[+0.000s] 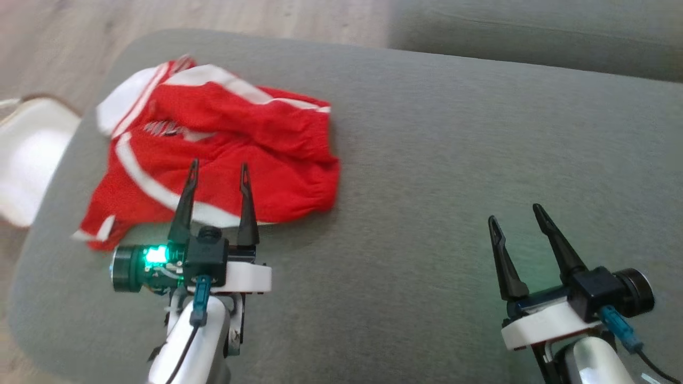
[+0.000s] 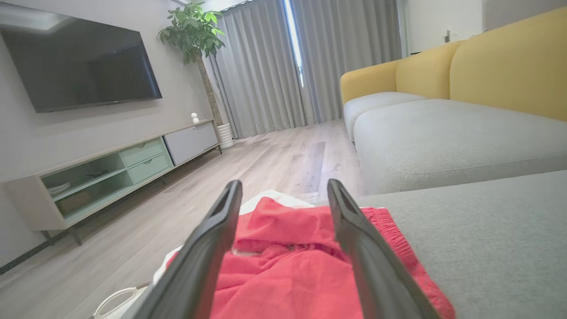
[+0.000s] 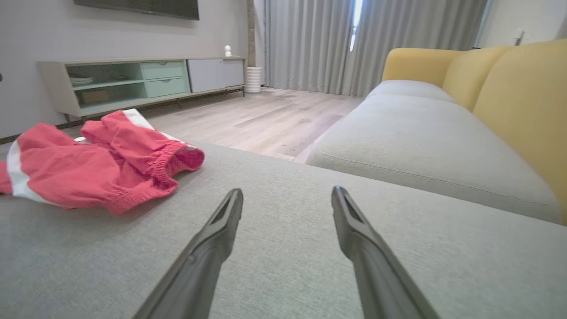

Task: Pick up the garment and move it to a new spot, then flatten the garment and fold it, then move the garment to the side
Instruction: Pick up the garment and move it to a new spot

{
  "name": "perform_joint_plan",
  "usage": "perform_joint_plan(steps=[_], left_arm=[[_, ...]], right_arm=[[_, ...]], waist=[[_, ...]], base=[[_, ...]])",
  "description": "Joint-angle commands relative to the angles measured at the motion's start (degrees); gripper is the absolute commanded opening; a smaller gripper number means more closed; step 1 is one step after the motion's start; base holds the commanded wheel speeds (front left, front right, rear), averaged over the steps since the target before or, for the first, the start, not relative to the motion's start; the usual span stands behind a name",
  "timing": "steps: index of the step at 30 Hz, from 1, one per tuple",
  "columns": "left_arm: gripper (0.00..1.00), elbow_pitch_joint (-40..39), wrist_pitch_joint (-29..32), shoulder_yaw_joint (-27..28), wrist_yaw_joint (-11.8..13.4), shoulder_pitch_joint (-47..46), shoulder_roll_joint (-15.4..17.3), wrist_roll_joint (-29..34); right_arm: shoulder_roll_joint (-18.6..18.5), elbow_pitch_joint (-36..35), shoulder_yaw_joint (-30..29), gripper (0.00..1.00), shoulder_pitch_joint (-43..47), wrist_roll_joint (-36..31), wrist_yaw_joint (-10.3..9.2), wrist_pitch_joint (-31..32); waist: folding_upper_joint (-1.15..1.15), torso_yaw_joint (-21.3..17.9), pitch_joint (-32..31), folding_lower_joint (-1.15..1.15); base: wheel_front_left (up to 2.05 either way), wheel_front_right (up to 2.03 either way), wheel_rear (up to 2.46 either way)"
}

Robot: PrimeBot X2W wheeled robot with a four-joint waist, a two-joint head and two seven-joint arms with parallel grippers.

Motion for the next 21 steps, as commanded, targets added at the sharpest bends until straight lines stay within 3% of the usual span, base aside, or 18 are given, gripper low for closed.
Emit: perform_joint_plan(steps=[1,7,14,17,21], left_arm=[[1.00,-1.44,-0.30,1.64,0.01,-2.50,0.16,-0.45],[1.00,0.04,-0.30,0.80,-1.03,-4.75,-0.35,-1.32],[1.00,9.44,-0.30,-2.12,-4.04,-12.10,-1.03,-5.21],[1.00,14.86,-0.30,-5.72,-5.99,-15.23,-1.08,-10.09],[1.00,22.95,1.47,-10.36,-6.59,-18.46,-1.10,-17.36]], right_arm=[[-0.85,-1.51,1.64,1.00,-1.70,-0.52,0.30,-0.62],[-2.22,-1.98,2.13,1.00,-2.14,-0.67,0.30,-0.62],[-5.68,-3.69,2.44,1.00,-4.70,-0.81,0.30,-0.62],[-6.80,-4.34,2.21,1.00,-5.99,-0.72,0.30,-0.62],[-7.35,-4.94,1.82,1.00,-7.48,-0.37,0.30,-0.62]], waist=[[0.00,4.01,0.98,-0.01],[0.00,5.59,3.53,-0.01],[0.00,3.38,10.63,-0.01],[0.00,1.84,13.38,-0.01],[0.00,-0.29,15.88,-0.01]], base=[[0.00,0.00,0.00],[0.00,0.00,0.00],[0.00,0.00,0.00],[0.00,0.00,0.00],[0.00,0.00,0.00]])
